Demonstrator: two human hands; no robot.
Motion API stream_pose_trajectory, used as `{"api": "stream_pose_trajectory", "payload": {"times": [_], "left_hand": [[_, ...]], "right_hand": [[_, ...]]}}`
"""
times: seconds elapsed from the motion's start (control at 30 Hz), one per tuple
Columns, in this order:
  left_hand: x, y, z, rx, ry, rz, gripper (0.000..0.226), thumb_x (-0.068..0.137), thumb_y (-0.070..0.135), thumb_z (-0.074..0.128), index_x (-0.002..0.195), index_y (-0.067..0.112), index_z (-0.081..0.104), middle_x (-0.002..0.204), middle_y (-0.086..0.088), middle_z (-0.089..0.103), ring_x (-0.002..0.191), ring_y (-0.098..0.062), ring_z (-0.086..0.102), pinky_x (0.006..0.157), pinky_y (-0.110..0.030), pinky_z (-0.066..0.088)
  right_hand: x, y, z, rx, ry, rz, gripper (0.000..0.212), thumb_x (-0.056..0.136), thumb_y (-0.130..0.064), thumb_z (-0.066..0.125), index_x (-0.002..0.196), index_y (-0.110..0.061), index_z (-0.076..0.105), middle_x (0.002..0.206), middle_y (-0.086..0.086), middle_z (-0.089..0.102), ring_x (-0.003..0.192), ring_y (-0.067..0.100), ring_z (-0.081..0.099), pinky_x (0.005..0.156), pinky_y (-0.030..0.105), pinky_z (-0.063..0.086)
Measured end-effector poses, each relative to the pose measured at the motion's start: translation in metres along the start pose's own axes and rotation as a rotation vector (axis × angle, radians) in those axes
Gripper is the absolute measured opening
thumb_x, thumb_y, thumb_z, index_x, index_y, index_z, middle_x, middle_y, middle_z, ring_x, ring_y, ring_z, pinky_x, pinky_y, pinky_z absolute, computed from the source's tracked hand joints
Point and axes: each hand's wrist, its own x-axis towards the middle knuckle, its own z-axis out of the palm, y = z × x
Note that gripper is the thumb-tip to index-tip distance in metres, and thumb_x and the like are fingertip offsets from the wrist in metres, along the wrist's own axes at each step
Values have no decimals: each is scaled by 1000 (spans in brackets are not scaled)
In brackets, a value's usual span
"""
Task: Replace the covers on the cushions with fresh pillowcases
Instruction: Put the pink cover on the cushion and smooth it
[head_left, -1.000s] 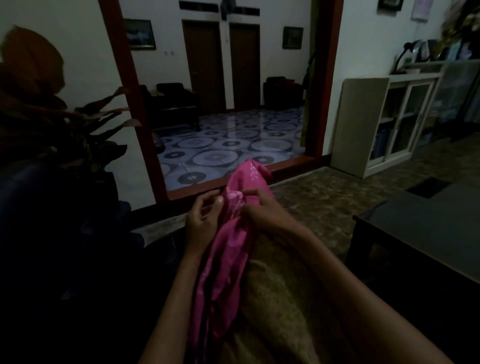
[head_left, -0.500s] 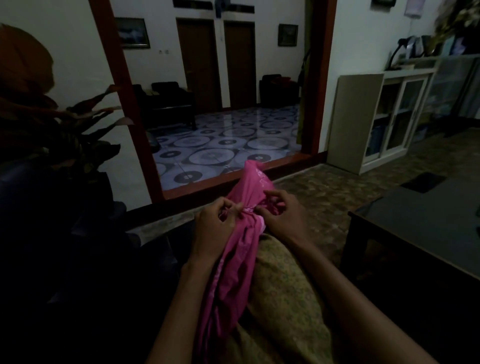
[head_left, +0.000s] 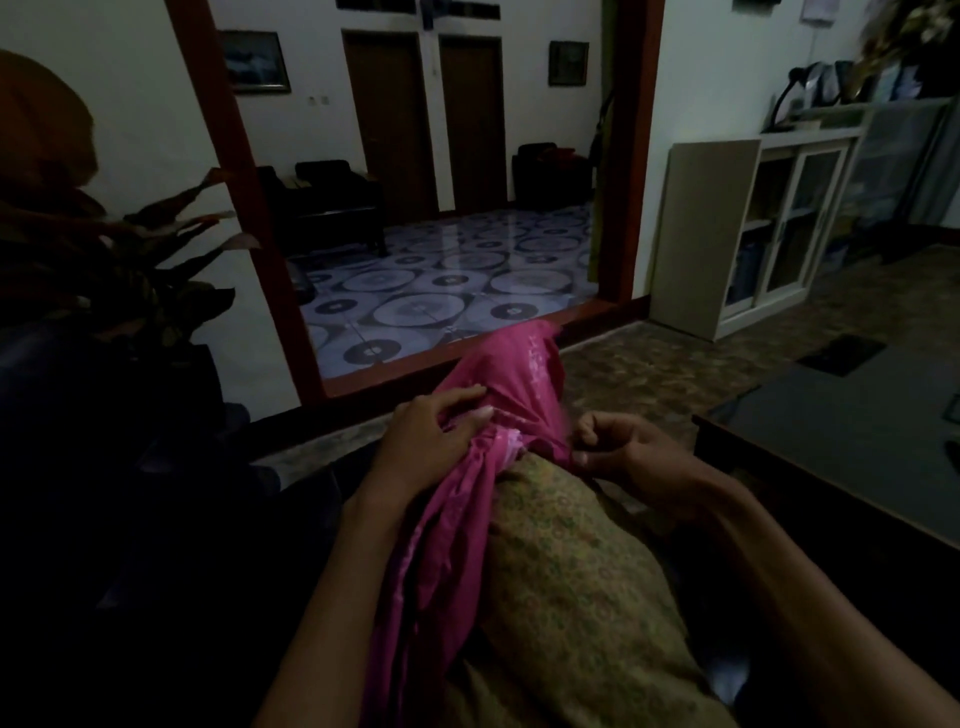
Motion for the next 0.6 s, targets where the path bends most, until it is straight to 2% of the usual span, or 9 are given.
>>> {"api": "stream_pose_trajectory", "payload": {"times": [0.07,0.17,0.23,0.27,0.33,0.4,0.47,0.53,0.6], "left_hand": [[4,1,1,28,-89,23,37,93,41,66,130,33,65,134,9,63,126,-4,56,110,-23,41],[8,8,12,111,-110,96,37,98,28,62,134,22,63,140,3,60,129,-12,55,111,-28,41],[9,12,17,96,-27,154,30,92,16,68,121,22,70,126,2,68,116,-10,62,102,-24,47],[8,15,18,78,4,180,27,90,10,69,113,23,72,117,5,68,107,-2,62,95,-16,48],[6,24,17,29,19,199,21,89,10,70,101,26,72,105,12,66,97,8,59,83,-6,45],[2,34,15,11,-51,167,10,90,24,72,97,30,73,101,17,68,94,8,61,82,-10,47],[-3,39,13,58,-157,129,10,87,45,72,94,37,73,99,21,68,92,9,62,83,-17,50],[-8,39,10,120,-241,104,24,79,69,66,87,47,71,101,24,68,93,11,60,86,-22,51],[-11,39,8,128,-288,85,39,70,83,60,88,51,73,110,23,69,99,9,60,91,-28,52]], "right_hand": [[-4,3,-2,20,12,-20,40,88,19,54,72,-18,57,71,3,55,65,12,52,61,23,44],[3,16,7,-200,205,-173,35,87,14,64,80,-20,67,83,0,65,75,6,61,73,21,48],[4,29,17,-374,366,-270,30,84,5,75,88,-25,71,96,3,63,83,-4,62,81,17,48],[4,36,21,-442,436,-310,31,82,-1,80,91,-31,73,101,2,59,88,-7,60,82,13,47],[-1,46,28,-575,568,-377,27,78,-22,85,91,-43,72,102,-7,50,96,-4,54,81,11,44],[-6,48,30,-682,655,-372,18,72,-50,78,89,-46,72,98,-11,44,96,5,49,81,13,40],[-9,51,31,-753,678,-340,29,70,-64,71,89,-42,74,96,-8,43,93,10,47,79,18,40],[-10,48,35,-766,695,-352,27,73,-55,72,86,-31,75,96,-3,44,95,15,48,78,24,40],[-13,45,38,-665,720,-364,15,81,-37,76,79,-23,71,96,-1,45,95,18,50,80,20,40]]}}
